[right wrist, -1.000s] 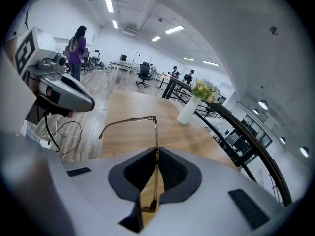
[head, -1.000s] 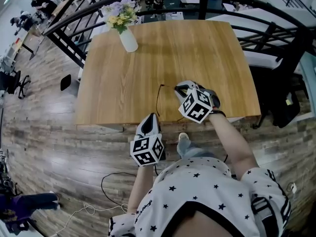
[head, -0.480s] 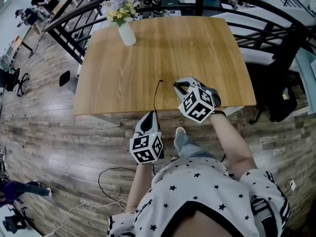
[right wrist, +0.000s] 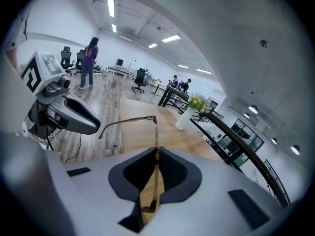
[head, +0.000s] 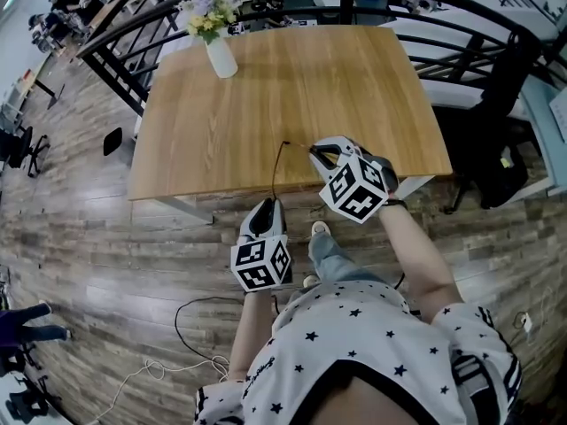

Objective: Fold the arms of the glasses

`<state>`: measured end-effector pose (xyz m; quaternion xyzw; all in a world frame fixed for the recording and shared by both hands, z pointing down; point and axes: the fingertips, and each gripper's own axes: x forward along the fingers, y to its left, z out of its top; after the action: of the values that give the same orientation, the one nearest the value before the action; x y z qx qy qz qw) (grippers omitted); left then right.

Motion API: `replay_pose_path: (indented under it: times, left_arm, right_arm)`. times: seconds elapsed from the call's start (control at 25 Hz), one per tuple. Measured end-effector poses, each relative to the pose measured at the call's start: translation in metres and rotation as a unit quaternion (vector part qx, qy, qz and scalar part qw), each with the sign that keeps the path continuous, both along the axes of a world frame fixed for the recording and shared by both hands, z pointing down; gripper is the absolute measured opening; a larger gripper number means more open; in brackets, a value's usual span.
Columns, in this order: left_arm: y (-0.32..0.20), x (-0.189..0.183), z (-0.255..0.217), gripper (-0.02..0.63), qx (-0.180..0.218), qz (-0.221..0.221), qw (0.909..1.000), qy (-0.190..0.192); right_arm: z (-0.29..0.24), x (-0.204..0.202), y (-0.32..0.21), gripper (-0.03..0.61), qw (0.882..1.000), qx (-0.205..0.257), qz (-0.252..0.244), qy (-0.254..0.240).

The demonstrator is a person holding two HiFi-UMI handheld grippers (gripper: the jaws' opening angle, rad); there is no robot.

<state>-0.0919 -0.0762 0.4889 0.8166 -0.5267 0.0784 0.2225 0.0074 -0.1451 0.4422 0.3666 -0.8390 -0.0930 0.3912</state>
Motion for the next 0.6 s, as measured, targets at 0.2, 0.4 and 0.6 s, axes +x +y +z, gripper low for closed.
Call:
replay_pose_path:
  times: [0.2, 0.4, 0.6]
  left_arm:
    - [0.009, 0.004, 0.002, 0.075, 0.001, 0.011, 0.9999, -0.011]
    - [0.014, 0.003, 0.002, 0.074, 0.002, 0.014, 0.9997, -0.018]
    - [0.015, 0.003, -0.003, 0.051, 0.01, 0.015, 0.9995, -0.026]
  right_arm:
    - [-0.005, 0.0, 0.012, 0.02, 1.0, 0.007, 0.001, -0.004]
    - [-0.007, -0.004, 0.019, 0.02, 1.0, 0.01, -0.002, -0.007]
    - [-0.012, -0.005, 0.022, 0.021, 1.0, 0.016, -0.003, -0.009]
